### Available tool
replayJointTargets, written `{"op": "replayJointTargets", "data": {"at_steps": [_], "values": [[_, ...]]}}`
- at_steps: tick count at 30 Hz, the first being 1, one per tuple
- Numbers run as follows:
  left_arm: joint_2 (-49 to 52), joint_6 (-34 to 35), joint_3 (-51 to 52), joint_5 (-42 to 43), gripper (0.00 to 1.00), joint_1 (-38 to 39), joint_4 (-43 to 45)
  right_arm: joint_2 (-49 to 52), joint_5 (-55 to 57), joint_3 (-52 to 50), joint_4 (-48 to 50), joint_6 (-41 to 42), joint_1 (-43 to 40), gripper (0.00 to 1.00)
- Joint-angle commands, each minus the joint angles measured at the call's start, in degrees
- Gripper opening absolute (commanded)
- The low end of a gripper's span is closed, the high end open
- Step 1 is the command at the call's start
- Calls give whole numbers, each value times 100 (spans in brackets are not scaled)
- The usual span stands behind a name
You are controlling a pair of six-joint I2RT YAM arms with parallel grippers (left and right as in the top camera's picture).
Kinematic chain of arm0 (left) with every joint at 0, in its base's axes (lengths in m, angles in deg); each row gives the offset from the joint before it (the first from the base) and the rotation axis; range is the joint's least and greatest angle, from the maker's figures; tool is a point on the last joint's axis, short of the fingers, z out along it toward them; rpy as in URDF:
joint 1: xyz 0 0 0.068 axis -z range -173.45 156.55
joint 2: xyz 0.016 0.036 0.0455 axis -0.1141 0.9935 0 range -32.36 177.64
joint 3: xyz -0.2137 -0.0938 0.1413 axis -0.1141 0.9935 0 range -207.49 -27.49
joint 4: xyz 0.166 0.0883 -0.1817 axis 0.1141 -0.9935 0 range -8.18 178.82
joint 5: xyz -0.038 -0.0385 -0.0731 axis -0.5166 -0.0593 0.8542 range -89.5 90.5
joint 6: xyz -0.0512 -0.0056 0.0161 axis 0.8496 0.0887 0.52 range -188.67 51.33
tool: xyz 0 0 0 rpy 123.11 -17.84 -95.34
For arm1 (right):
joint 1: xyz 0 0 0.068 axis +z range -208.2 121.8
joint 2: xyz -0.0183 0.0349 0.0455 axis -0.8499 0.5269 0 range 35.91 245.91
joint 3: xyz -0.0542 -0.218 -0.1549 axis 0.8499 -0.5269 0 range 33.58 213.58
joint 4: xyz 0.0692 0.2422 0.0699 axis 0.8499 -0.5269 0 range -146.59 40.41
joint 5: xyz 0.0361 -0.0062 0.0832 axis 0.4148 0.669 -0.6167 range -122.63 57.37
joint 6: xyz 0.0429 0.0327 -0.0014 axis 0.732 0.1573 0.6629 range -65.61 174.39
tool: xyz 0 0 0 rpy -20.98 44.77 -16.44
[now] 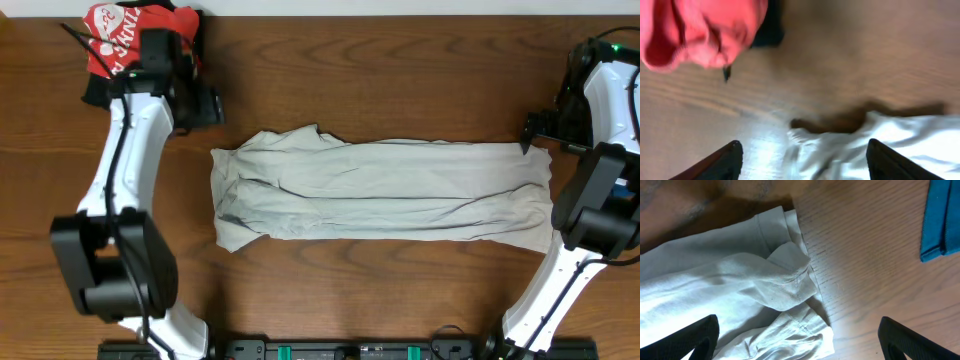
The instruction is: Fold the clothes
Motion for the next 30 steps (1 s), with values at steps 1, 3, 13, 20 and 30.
{"op": "replayJointTargets", "data": {"at_steps": [1,3,13,20,30], "values": [[4,-264,-76,590,84,142,-42,-188,-297,7,50,-33,146,99],[101,-317,-72,634,87,245,-46,-188,-391,7,68,-122,227,99],[623,-426,-72,636,89,588,68,-188,-450,7,87,-286,612,99],[1008,-634,-68,671,89,629,166,-188,-448,7,131,-284,732,99],[1440,-874,-68,1132,89,726,317,-188,-466,7,236,-286,785,99]]}}
